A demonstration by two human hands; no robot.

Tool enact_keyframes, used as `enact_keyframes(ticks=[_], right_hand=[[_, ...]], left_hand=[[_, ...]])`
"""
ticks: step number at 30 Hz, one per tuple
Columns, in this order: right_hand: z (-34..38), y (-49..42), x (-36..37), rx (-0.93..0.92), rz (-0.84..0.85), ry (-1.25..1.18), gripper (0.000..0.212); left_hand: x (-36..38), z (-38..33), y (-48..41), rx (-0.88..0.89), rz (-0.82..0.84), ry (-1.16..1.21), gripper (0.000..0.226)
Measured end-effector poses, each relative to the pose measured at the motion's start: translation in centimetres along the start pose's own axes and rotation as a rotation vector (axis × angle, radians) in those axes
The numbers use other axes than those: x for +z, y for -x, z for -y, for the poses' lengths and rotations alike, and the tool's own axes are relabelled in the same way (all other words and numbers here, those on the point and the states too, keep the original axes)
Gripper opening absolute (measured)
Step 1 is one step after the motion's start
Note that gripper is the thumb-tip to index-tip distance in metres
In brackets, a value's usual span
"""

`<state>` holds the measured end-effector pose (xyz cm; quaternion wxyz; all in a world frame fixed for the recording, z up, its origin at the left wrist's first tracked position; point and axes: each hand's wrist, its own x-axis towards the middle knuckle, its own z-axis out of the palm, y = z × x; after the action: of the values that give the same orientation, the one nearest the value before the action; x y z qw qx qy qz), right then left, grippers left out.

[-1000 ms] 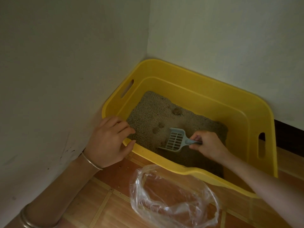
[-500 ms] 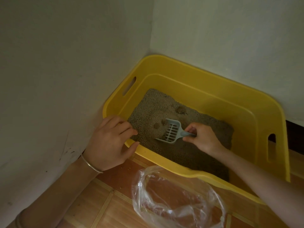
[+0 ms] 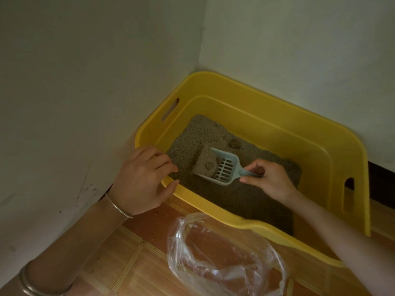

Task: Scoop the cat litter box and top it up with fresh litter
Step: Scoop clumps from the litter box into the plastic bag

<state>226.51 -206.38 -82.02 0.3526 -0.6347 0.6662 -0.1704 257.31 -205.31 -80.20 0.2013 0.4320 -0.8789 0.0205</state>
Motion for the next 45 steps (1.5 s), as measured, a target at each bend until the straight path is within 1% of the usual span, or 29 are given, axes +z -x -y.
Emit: enact_keyframes(ticks=[11, 27, 37, 42, 45], right_hand=[[-0.1, 1.2, -1.4, -0.019, -0.084, 0.004, 0.018], [-0.1, 2.9, -2.6, -0.012, -0.117, -0.016, 0.017], [-0.3, 3.6, -2.6, -0.002, -0.137, 0.050, 0.018], [0.0, 4.3, -3.1, 0.029, -0.116, -0.051, 0.015], [0.6, 5.3, -3.6, 0.010, -0.139, -0.049, 0.016]], left_hand=[[0.0, -0.2, 0.0, -0.008, 0.003, -0.012, 0.028], [-0.1, -0.4, 0.0, -0.018, 0.010, -0.022, 0.031], [0.2, -0.4, 0.0, -0.006, 0.005, -0.029, 0.030], [0.2, -0.4, 0.1, -0.008, 0.014, -0.034, 0.030], [0.2, -0.5, 0.0, -0.002, 0.015, -0.044, 0.032]])
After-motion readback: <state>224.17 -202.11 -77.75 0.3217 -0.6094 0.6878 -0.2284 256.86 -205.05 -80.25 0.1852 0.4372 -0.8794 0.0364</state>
